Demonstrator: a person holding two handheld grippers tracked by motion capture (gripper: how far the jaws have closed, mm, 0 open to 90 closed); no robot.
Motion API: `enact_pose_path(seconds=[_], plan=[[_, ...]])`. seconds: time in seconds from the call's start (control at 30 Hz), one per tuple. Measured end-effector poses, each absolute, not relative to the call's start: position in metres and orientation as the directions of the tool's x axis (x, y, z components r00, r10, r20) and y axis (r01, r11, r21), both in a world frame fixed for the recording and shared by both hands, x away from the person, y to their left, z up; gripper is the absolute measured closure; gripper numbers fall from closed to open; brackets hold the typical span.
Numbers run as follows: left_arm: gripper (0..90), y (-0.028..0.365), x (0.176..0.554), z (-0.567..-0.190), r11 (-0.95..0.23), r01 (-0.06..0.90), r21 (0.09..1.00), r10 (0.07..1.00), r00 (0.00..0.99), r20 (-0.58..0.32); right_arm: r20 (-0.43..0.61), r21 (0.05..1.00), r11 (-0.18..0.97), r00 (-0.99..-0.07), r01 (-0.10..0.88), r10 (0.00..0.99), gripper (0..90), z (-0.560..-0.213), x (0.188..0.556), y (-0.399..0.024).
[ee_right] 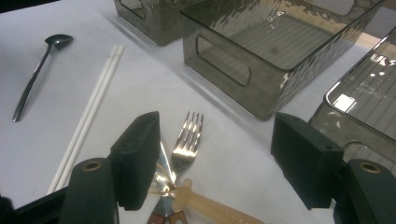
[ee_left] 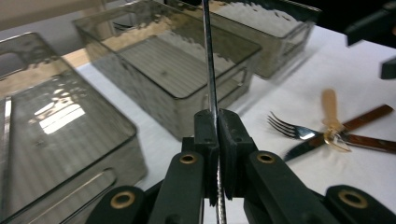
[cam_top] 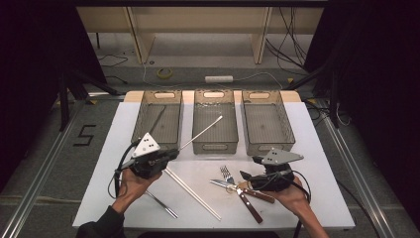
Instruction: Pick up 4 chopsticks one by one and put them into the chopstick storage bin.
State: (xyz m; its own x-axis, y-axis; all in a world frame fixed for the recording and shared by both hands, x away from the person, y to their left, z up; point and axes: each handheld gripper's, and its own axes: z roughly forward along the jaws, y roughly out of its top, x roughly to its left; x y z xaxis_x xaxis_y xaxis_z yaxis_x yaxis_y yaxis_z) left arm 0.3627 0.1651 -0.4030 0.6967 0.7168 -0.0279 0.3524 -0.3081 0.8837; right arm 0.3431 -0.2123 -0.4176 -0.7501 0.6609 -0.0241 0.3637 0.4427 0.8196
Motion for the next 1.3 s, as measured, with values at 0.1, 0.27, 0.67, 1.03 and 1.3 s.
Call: enact_pose_path(seconds=[0.1, 0.27, 0.67, 1.03, 1.3], plan=[[86.4, 0.174, 0.366, -0.401, -0.274, 0.363, 0.891, 0.748, 0.663, -0.041, -0.002, 0.821, 0.428, -0.748, 0.378, 0.664, 32.5, -0.419, 0.341, -0.213], [86.4, 0.187, 0.373, -0.399, -0.232, 0.372, 0.899, 0.791, 0.610, -0.048, 0.014, 0.815, 0.423, -0.745, 0.395, 0.667, 30.6, -0.423, 0.338, -0.213], [86.4, 0.211, 0.407, -0.404, -0.143, 0.413, 0.899, 0.876, 0.476, -0.080, 0.037, 0.809, 0.414, -0.740, 0.416, 0.672, 29.4, -0.426, 0.331, -0.213], [86.4, 0.222, 0.432, -0.413, -0.115, 0.468, 0.876, 0.921, 0.382, -0.083, 0.044, 0.806, 0.417, -0.745, 0.420, 0.666, 29.1, -0.426, 0.327, -0.211], [86.3, 0.227, 0.450, -0.418, -0.095, 0.513, 0.853, 0.937, 0.336, -0.098, 0.048, 0.804, 0.419, -0.747, 0.423, 0.663, 29.1, -0.427, 0.327, -0.210]])
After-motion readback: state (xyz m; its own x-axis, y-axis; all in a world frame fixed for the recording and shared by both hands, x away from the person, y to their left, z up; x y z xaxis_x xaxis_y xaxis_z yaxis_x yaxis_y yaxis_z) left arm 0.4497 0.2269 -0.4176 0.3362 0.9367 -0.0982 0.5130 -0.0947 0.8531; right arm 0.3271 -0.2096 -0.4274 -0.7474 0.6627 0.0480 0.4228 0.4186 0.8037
